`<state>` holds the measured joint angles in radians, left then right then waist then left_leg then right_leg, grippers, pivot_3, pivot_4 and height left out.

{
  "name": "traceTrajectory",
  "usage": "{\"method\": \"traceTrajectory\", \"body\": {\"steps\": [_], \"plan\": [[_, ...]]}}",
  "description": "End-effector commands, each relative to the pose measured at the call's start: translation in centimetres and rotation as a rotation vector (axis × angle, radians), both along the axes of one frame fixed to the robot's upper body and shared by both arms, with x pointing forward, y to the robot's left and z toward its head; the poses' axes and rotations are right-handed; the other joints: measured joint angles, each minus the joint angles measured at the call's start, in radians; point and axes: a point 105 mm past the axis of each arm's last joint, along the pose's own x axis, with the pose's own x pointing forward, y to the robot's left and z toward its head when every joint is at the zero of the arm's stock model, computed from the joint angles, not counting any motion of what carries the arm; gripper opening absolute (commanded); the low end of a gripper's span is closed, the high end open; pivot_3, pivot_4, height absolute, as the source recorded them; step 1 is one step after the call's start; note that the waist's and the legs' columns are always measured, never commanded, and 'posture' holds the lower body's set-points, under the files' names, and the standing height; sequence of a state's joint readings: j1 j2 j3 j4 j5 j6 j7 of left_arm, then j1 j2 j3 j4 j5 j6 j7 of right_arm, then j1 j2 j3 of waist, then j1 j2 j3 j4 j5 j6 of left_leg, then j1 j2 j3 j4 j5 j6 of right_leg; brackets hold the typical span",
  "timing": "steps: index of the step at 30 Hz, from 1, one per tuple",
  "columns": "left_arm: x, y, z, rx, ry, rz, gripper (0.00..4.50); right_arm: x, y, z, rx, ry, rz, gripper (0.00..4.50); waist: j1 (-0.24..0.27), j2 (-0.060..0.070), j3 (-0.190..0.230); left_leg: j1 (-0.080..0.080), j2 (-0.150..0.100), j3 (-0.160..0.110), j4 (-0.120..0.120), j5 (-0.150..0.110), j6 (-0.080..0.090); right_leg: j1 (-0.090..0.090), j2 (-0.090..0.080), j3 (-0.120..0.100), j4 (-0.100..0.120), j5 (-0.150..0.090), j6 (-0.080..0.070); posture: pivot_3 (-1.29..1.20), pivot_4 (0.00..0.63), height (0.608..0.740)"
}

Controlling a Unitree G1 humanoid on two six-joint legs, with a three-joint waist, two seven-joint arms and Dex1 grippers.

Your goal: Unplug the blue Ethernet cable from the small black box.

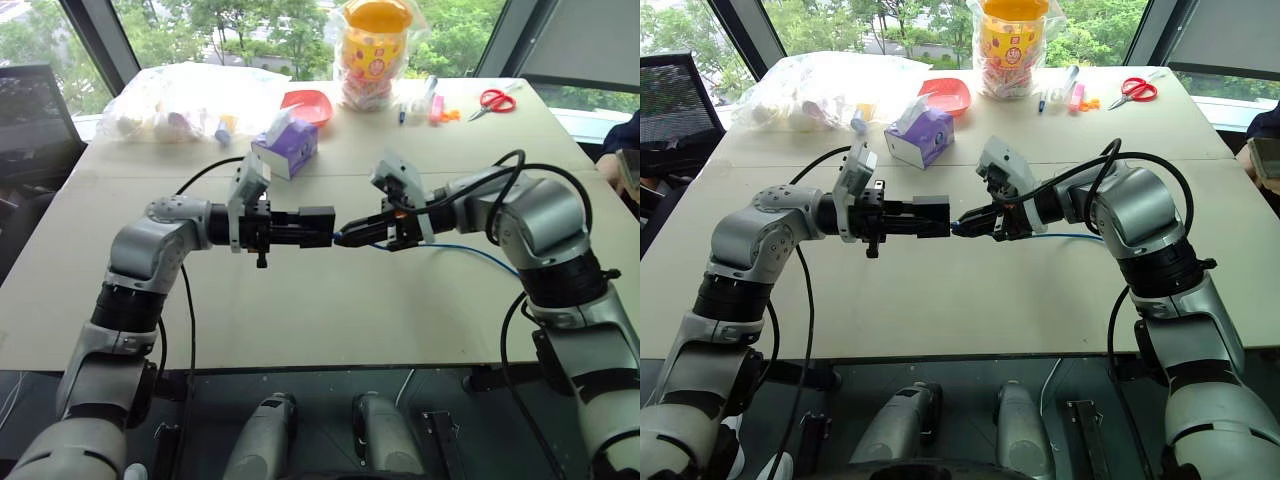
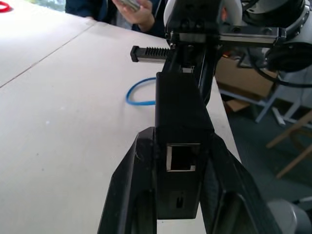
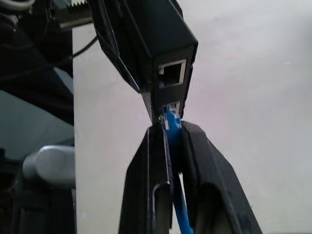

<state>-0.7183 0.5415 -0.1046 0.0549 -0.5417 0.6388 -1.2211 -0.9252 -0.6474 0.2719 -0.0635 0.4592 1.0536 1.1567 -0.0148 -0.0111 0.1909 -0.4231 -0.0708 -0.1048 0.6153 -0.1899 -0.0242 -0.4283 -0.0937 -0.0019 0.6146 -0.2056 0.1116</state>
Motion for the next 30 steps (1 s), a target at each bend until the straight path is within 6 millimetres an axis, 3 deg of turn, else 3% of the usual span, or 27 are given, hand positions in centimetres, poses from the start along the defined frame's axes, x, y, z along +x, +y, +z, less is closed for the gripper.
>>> {"method": "traceTrajectory", "body": {"steps": [1,21,24,30], "plan": [[-0.5,-0.5,0.3,0.006,-0.036,-0.027,0.51,-0.4,0.9,1.9,0.023,-0.06,0.052,0.03,0.0,0.0,0.0,0.0,0.0,0.0,0.0,0.0,0.0,0.0,0.0,0.0,0.0,0.0,0.0,0.0,0.15,0.74],[-1.4,-0.6,-0.6,0.066,-0.065,-0.072,0.51,-0.6,2.0,1.8,-0.014,0.001,0.082,0.03,-0.001,0.0,0.0,0.0,0.0,0.0,0.0,0.0,0.0,0.0,0.0,0.0,0.0,0.0,0.0,0.0,0.15,0.74],[-1.4,-0.4,-0.6,0.067,-0.066,-0.071,0.51,-0.5,1.6,1.3,-0.041,-0.017,0.079,0.03,-0.001,0.0,0.0,0.0,0.0,0.0,0.0,0.0,0.0,0.0,0.0,0.0,0.0,0.0,0.0,0.0,0.15,0.74],[-1.2,0.9,-0.2,0.075,-0.068,-0.042,0.51,0.8,-1.2,-0.2,-0.092,-0.006,-0.001,0.03,-0.001,0.0,0.0,0.0,0.0,0.0,0.0,0.0,0.0,0.0,0.0,0.0,0.0,0.0,0.0,0.0,0.15,0.74]]}}
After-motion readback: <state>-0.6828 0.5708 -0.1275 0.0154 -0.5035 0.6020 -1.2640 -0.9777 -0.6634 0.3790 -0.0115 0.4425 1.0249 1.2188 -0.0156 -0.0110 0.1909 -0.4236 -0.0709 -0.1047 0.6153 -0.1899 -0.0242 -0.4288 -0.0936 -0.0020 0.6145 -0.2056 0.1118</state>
